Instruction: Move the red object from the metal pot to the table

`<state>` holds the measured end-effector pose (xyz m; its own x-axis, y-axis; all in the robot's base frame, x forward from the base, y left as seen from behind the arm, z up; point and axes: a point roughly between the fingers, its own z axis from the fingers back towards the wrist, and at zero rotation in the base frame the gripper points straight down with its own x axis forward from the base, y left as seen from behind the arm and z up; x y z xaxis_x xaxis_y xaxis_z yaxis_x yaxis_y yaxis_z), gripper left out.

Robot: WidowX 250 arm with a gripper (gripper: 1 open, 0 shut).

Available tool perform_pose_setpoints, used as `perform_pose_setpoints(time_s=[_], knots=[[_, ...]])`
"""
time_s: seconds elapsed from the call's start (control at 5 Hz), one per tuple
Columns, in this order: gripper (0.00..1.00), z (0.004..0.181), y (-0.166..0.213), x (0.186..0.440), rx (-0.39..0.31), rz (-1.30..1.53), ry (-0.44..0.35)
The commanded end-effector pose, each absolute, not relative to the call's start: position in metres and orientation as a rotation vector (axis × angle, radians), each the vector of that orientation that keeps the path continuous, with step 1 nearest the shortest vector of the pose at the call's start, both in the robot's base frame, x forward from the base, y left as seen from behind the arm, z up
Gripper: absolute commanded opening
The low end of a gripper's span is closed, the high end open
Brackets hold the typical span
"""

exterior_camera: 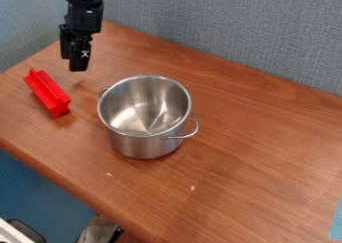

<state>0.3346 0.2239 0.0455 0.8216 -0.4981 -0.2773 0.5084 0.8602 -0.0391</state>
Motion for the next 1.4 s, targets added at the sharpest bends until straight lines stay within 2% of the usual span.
perform_pose_setpoints(time_s=[0.0,0.2,0.4,0.6,1.0,1.2], knots=[[1.00,0.084,0.250,0.323,0.069,-0.537,0.181],[1.00,0.092,0.271,0.299,0.047,-0.563,0.146],[1.00,0.102,0.290,0.281,0.074,-0.599,0.156],[1.00,0.102,0.300,0.271,0.091,-0.695,0.168],[1.00,0.082,0.239,0.276,0.033,-0.870,0.110],[1.00,0.066,0.234,0.275,0.001,-0.882,0.130]])
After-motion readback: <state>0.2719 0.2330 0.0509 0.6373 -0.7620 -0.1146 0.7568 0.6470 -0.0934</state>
